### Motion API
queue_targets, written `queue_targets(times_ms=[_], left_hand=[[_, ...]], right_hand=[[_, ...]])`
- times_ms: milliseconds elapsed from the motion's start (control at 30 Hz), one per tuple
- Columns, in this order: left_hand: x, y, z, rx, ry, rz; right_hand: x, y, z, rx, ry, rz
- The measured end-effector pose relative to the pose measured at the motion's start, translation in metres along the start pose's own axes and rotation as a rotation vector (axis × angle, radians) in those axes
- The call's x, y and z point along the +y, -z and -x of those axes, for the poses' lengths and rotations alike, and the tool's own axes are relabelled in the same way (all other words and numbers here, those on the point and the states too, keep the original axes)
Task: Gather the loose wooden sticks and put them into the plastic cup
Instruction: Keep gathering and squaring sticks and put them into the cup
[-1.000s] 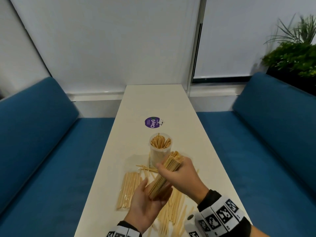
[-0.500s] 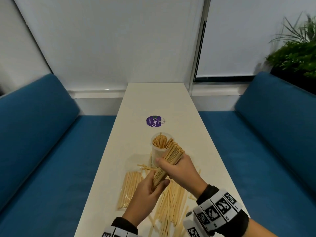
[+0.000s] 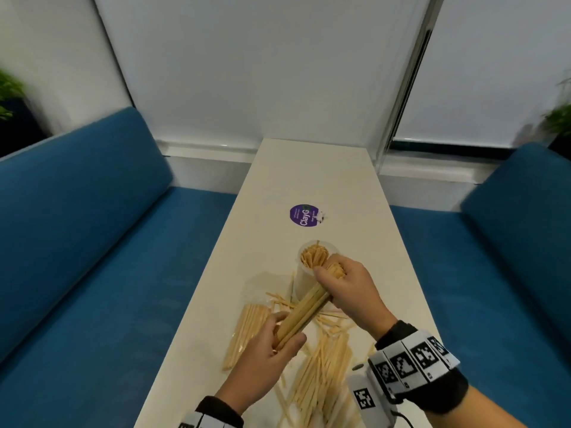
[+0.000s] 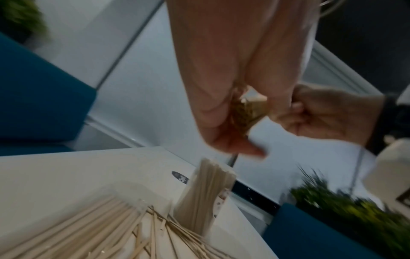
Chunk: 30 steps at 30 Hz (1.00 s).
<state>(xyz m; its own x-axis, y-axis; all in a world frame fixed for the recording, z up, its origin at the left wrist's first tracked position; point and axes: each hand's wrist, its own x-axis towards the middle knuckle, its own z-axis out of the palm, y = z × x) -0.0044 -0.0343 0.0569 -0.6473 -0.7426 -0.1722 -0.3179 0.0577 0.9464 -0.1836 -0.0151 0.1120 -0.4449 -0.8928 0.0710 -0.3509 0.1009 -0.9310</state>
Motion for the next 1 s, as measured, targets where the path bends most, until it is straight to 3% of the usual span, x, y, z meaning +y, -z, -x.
queue_targets(times_ms=[200, 300, 400, 533, 700, 833, 900, 1000], left_hand=[[-0.032, 0.048, 0.021, 0.195, 0.112, -0.019], [-0.061, 0.072, 0.042, 0.283, 0.183, -0.007], [-0.089, 0.09, 0.065, 0.359, 0.235, -0.082], [-0.117, 0.096, 0.081, 0.453, 0.282, -0.12], [-0.113, 0.082, 0.07, 0.393, 0.292, -0.144], [-0.091, 0.065, 0.052, 0.201, 0.314, -0.17], [-0.083, 0.056, 0.043, 0.093, 0.343, -0.193], [-0.076, 0.042, 0.027, -0.033, 0.328, -0.242]], right_hand=[[0.002, 0.031, -0.054, 0.371, 0.094, 0.107], [0.012, 0.03, -0.068, 0.457, 0.155, 0.18], [0.031, 0.022, -0.077, 0.458, 0.214, 0.289], [0.057, 0.005, -0.086, 0.283, 0.217, 0.456], [0.069, -0.014, -0.093, 0.169, 0.151, 0.664], [0.084, -0.028, -0.092, 0.032, 0.102, 0.942], [0.091, -0.029, -0.091, 0.013, -0.001, 0.947], [0.091, -0.026, -0.091, 0.001, -0.018, 0.888]])
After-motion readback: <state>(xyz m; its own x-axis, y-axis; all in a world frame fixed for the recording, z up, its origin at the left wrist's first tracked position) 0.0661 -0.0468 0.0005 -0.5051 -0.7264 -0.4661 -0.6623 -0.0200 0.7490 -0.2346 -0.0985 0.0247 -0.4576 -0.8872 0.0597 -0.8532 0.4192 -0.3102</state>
